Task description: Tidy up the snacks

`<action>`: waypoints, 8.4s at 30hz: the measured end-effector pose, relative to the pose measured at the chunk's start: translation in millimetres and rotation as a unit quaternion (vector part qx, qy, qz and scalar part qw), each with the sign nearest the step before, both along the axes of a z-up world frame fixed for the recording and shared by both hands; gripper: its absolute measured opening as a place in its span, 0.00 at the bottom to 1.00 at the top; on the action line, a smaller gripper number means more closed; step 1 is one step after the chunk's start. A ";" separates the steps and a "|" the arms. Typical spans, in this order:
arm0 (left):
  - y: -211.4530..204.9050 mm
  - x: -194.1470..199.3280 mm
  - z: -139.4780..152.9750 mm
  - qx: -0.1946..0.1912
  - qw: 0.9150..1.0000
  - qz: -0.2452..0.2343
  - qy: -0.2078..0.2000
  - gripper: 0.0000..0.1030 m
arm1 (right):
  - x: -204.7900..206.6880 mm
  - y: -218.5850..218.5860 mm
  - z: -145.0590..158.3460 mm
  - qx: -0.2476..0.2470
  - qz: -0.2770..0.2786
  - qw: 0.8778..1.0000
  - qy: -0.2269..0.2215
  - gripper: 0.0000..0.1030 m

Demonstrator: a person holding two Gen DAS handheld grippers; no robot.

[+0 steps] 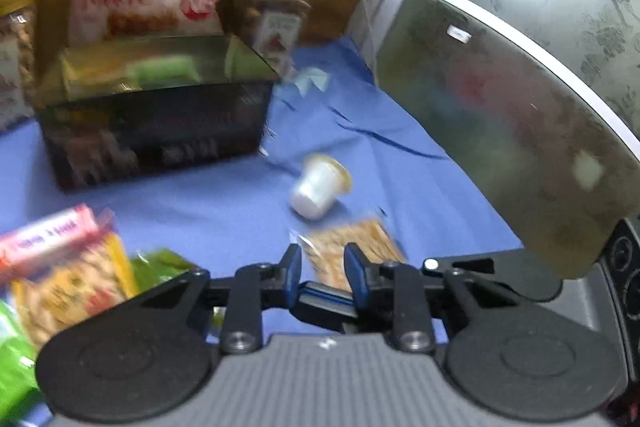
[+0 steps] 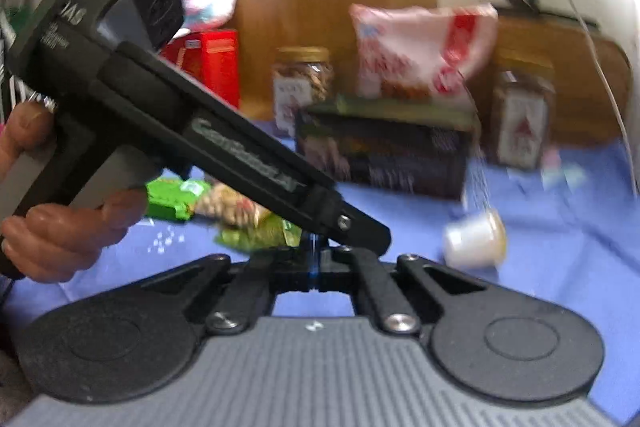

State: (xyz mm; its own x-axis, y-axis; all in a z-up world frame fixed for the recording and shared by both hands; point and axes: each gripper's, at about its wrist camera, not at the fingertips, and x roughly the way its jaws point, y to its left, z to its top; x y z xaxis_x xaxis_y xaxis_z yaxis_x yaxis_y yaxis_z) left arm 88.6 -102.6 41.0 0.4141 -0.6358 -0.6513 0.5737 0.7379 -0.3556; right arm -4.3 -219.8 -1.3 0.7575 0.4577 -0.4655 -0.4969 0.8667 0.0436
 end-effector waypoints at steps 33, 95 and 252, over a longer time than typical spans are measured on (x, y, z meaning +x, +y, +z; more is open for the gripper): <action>31.2 45.8 51.7 -0.027 0.995 0.081 -0.060 0.26 | 59.5 -68.8 29.4 0.159 -0.075 0.984 0.003 0.14; 36.4 -3.2 -19.8 0.084 0.995 0.048 0.001 0.59 | -2.7 -14.5 -31.4 -0.051 -0.064 0.995 0.059 0.70; 18.1 -29.7 -35.2 0.082 0.980 0.141 -0.116 0.60 | 26.5 -85.2 -26.7 0.141 -0.250 0.958 0.020 0.57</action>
State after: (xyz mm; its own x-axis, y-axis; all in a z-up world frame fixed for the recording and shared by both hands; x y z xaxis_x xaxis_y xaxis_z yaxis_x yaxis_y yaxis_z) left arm 58.9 -84.5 5.9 0.7068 -0.3692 -0.6034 0.3904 0.9149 -0.1025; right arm 22.3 -305.0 -28.0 0.8990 0.1532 -0.4104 -0.0149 0.9470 0.3209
